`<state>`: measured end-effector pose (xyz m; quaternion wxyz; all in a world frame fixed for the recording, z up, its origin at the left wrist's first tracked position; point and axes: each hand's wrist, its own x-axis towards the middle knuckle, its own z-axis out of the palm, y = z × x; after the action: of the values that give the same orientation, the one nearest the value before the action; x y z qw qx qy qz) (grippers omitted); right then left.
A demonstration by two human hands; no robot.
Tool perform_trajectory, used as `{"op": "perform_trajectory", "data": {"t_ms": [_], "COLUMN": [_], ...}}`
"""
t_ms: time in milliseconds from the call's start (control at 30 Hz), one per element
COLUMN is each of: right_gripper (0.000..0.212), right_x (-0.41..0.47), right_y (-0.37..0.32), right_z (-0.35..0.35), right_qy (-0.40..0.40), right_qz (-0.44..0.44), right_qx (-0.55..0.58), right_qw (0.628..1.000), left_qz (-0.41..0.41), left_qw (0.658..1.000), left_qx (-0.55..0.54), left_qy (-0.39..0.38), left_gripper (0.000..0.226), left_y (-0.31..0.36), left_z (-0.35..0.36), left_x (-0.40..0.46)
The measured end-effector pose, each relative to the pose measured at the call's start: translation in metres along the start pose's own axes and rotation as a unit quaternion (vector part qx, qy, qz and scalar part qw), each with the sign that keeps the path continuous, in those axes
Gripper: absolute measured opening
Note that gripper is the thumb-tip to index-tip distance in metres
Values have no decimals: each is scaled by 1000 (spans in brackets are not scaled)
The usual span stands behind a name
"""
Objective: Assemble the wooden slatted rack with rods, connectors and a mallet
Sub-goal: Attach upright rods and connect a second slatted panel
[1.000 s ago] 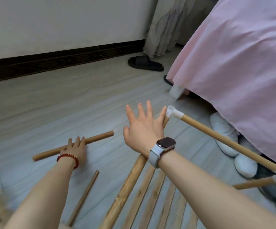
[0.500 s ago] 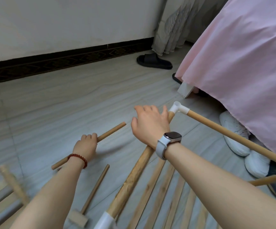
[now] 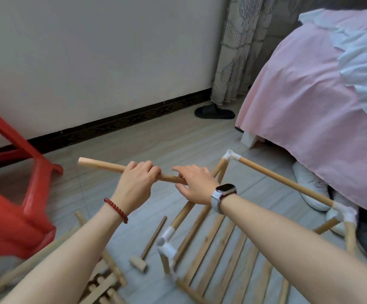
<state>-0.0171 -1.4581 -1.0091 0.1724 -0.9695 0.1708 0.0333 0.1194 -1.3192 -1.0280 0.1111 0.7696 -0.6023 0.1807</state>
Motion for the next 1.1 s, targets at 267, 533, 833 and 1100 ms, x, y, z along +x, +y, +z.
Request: {"op": "perform_trajectory", "data": {"t_ms": [267, 533, 833, 1100], "right_gripper": [34, 19, 11, 10], "right_x": [-45, -140, -210, -224], "right_y": [-39, 9, 73, 74], "right_z": [-35, -31, -9, -5], "right_qy": [108, 52, 43, 10], "right_qz": [-47, 57, 147, 155], "right_qx": [-8, 50, 122, 135], "right_qw": [993, 996, 981, 979], "left_qz": [-17, -146, -176, -223], "left_qw": [994, 979, 863, 877], "left_qx": [56, -141, -305, -308], "left_qy": [91, -23, -362, -294], "left_gripper": [22, 37, 44, 34], "left_y": [35, 88, 100, 139], "left_z": [-89, -86, -56, -62], "left_x": [-15, -90, -96, -129]}}
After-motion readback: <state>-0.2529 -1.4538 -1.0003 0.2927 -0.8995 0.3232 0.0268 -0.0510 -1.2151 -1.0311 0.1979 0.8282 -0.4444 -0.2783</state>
